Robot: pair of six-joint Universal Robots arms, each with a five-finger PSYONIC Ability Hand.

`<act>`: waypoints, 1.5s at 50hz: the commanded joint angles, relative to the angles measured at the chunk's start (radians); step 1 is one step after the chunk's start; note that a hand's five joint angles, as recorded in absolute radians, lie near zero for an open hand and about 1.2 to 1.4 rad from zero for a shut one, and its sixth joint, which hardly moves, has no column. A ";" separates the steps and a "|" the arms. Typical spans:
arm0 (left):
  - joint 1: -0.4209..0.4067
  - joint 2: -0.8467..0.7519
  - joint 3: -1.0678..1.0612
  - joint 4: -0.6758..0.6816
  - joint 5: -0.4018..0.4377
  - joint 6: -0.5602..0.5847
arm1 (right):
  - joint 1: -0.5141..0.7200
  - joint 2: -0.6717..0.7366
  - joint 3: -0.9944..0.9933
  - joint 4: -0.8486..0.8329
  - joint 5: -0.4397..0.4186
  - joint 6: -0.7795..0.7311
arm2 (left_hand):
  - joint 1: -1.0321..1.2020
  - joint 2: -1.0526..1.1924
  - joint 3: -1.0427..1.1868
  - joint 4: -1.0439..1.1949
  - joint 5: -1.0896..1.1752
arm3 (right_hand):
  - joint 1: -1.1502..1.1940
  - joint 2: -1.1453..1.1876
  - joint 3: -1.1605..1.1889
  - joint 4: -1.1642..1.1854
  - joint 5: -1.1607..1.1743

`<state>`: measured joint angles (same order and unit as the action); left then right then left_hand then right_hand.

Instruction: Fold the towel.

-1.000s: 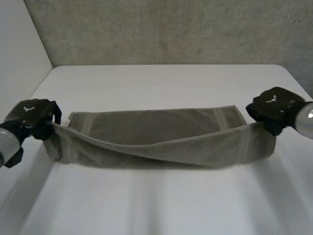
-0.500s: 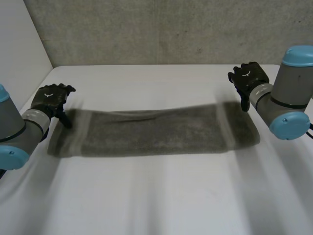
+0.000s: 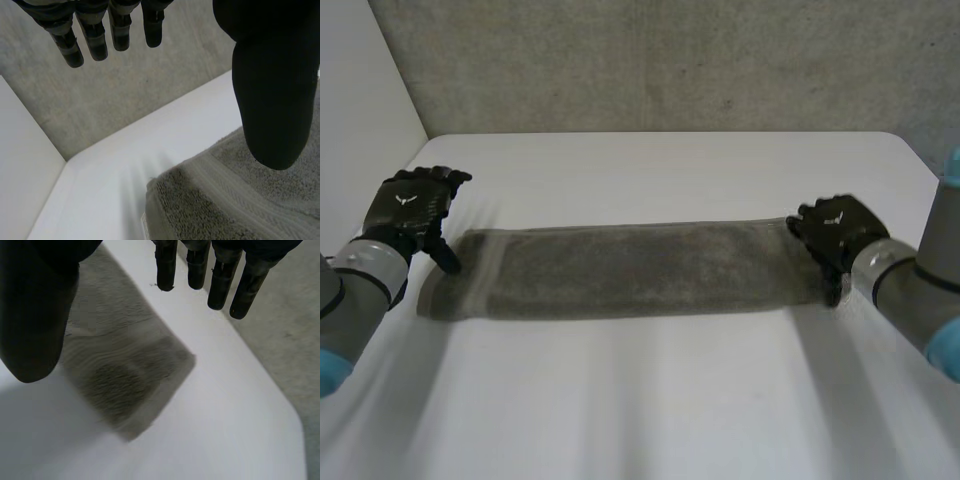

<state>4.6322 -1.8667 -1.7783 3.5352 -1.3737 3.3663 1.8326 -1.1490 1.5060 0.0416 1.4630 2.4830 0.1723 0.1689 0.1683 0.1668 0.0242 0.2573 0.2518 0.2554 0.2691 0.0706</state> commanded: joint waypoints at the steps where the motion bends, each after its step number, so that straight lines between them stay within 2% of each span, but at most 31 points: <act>1: -0.019 0.009 -0.082 0.146 -0.004 -0.018 | -0.045 0.053 0.105 -0.184 -0.019 -0.006 | 0.002 0.006 0.006 0.008 -0.024 | 0.054 0.059 0.056 0.042 0.066; 5: -0.024 0.007 -0.128 0.215 -0.005 -0.022 | -0.058 0.109 0.112 -0.264 -0.021 -0.015 | 0.002 0.006 0.006 0.008 -0.024 | 0.083 0.089 0.085 0.071 0.095; 10: -0.026 0.007 -0.158 0.231 -0.002 -0.021 | -0.078 0.166 0.108 -0.324 -0.019 -0.072 | 0.002 0.006 0.006 0.008 -0.024 | 0.203 0.209 0.205 0.192 0.216; 12: -0.024 0.007 -0.159 0.229 -0.001 -0.021 | -0.101 0.175 0.100 -0.330 -0.021 -0.096 | 0.002 0.006 0.006 0.008 -0.024 | 0.560 0.565 0.562 0.548 0.572; 15: -0.024 0.006 -0.159 0.231 -0.002 -0.021 | -0.116 0.175 0.097 -0.332 -0.023 -0.099 | 0.002 0.006 0.006 0.008 -0.024 | 0.703 0.708 0.705 0.691 0.715; 17: -0.026 0.004 -0.158 0.232 -0.001 -0.021 | -0.136 0.176 0.088 -0.330 -0.039 -0.098 | 0.002 0.006 0.006 0.008 -0.024 | 0.965 0.971 0.967 0.953 0.977; 18: -0.026 0.004 -0.158 0.232 -0.001 -0.021 | -0.136 0.176 0.088 -0.330 -0.039 -0.098 | 0.002 0.006 0.006 0.008 -0.024 | 0.967 0.972 0.969 0.955 0.979; 19: -0.026 0.004 -0.158 0.231 -0.001 -0.021 | -0.139 0.178 0.083 -0.330 -0.049 -0.098 | 0.002 0.006 0.006 0.008 -0.024 | 1.137 1.143 1.139 1.125 1.149; 26: -0.026 0.006 -0.161 0.231 -0.001 -0.021 | -0.185 0.161 0.074 -0.313 -0.041 -0.101 | 0.002 0.006 0.006 0.008 -0.024 | 1.139 1.144 1.141 1.127 1.151; 31: -0.026 0.011 -0.162 0.231 -0.001 -0.021 | -0.245 0.120 0.072 -0.216 -0.038 -0.133 | 0.002 0.006 0.006 0.008 -0.024 | 1.139 1.144 1.141 1.127 1.151; 34: -0.026 0.012 -0.164 0.229 -0.001 -0.021 | -0.319 0.095 0.051 -0.146 -0.039 -0.188 | 0.002 0.006 0.006 0.008 -0.024 | 1.139 1.144 1.141 1.127 1.151; 36: -0.027 0.012 -0.164 0.231 -0.001 -0.021 | -0.413 0.048 0.005 -0.097 -0.038 -0.261 | 0.002 0.006 0.006 0.008 -0.024 | 1.139 1.144 1.141 1.127 1.151; 39: -0.030 0.012 -0.164 0.229 -0.002 -0.021 | -0.434 0.025 -0.021 -0.091 -0.041 -0.283 | 0.002 0.006 0.006 0.008 -0.024 | 1.139 1.144 1.141 1.127 1.151; 42: -0.041 0.014 -0.164 0.231 -0.002 -0.021 | -0.398 0.002 -0.081 -0.085 -0.042 -0.269 | 0.002 0.006 0.006 0.008 -0.024 | 1.139 1.144 1.141 1.127 1.151; 44: -0.050 0.014 -0.162 0.231 -0.002 -0.021 | -0.285 -0.035 -0.140 -0.085 -0.042 -0.181 | 0.002 0.006 0.006 0.008 -0.024 | 1.139 1.144 1.141 1.127 1.151; 45: -0.059 0.014 -0.162 0.231 -0.002 -0.021 | -0.285 -0.035 -0.141 -0.085 -0.042 -0.180 | 0.002 0.006 0.006 0.008 -0.024 | 1.139 1.144 1.141 1.127 1.151; 47: -0.070 0.015 -0.159 0.231 -0.004 -0.021 | -0.135 -0.054 -0.191 -0.089 -0.049 -0.064 | 0.002 0.006 0.006 0.008 -0.024 | 1.139 1.144 1.141 1.127 1.151; 48: -0.079 0.018 -0.155 0.229 -0.007 -0.021 | -0.134 -0.054 -0.191 -0.089 -0.049 -0.064 | 0.002 0.006 0.006 0.008 -0.024 | 1.139 1.144 1.141 1.127 1.151; 49: -0.079 0.018 -0.155 0.229 -0.007 -0.021 | -0.051 -0.042 -0.208 -0.095 -0.047 -0.024 | 0.002 0.006 0.006 0.008 -0.024 | 1.139 1.144 1.141 1.127 1.151; 50: -0.091 0.024 -0.145 0.222 -0.010 -0.021 | -0.050 -0.041 -0.208 -0.095 -0.047 -0.024 | 0.002 0.006 0.006 0.008 -0.024 | 1.139 1.144 1.141 1.127 1.151; 52: -0.104 0.037 -0.139 0.220 -0.011 -0.021 | 0.136 0.012 -0.256 -0.115 -0.044 0.023 | 0.002 0.006 0.006 0.008 -0.024 | 1.139 1.144 1.141 1.127 1.151; 53: -0.116 0.050 -0.129 0.220 -0.011 -0.021 | 0.137 0.012 -0.256 -0.115 -0.044 0.024 | 0.002 0.006 0.006 0.008 -0.024 | 1.139 1.144 1.141 1.127 1.151; 55: -0.130 0.064 -0.116 0.220 -0.013 -0.021 | 0.333 0.107 -0.308 -0.149 -0.039 0.025 | 0.002 0.006 0.006 0.008 -0.024 | 1.139 1.144 1.141 1.127 1.151; 56: -0.141 0.073 -0.101 0.218 -0.015 -0.021 | 0.333 0.107 -0.308 -0.149 -0.039 0.025 | 0.002 0.006 0.006 0.008 -0.024 | 1.139 1.144 1.141 1.127 1.151; 57: -0.141 0.073 -0.101 0.218 -0.015 -0.021 | 0.409 0.154 -0.328 -0.164 -0.038 0.028 | 0.002 0.006 0.006 0.008 -0.024 | 1.139 1.144 1.141 1.127 1.151; 63: -0.177 0.081 -0.044 0.217 -0.030 -0.085 | 0.559 0.336 -0.382 -0.207 -0.026 0.027 | 0.002 0.006 0.006 0.008 -0.024 | 1.139 1.144 1.141 1.127 1.151; 69: -0.205 0.047 0.008 0.218 -0.057 -0.146 | 0.585 0.370 -0.379 -0.210 -0.039 0.037 | 0.002 0.006 0.006 0.008 -0.024 | 1.119 1.125 1.121 1.108 1.132; 71: -0.213 0.027 0.022 0.218 -0.059 -0.150 | 0.583 0.351 -0.354 -0.210 -0.029 0.043 | 0.002 0.006 0.006 0.008 -0.024 | 0.249 0.254 0.251 0.237 0.261; 72: -0.225 0.008 0.034 0.218 -0.059 -0.151 | 0.583 0.351 -0.354 -0.210 -0.029 0.043 | 0.002 0.006 0.006 0.008 -0.024 | 0.245 0.250 0.247 0.233 0.257; 74: -0.237 -0.005 0.048 0.217 -0.059 -0.151 | 0.567 0.275 -0.276 -0.212 -0.027 0.083 | 0.002 0.006 0.006 0.008 -0.024 | -0.083 -0.077 -0.081 -0.095 -0.071; 75: -0.248 -0.014 0.054 0.217 -0.059 -0.151 | 0.567 0.275 -0.276 -0.212 -0.027 0.083 | 0.002 0.006 0.006 0.008 -0.024 | -0.083 -0.077 -0.081 -0.095 -0.071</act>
<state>4.4173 -1.8329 -1.7593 3.7531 -1.4302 3.2205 2.4254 -0.7885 1.1429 -0.1704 1.4308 2.5263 0.1701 0.1687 0.1681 0.1663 0.0245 0.5217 0.5147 0.5613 0.5617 0.3437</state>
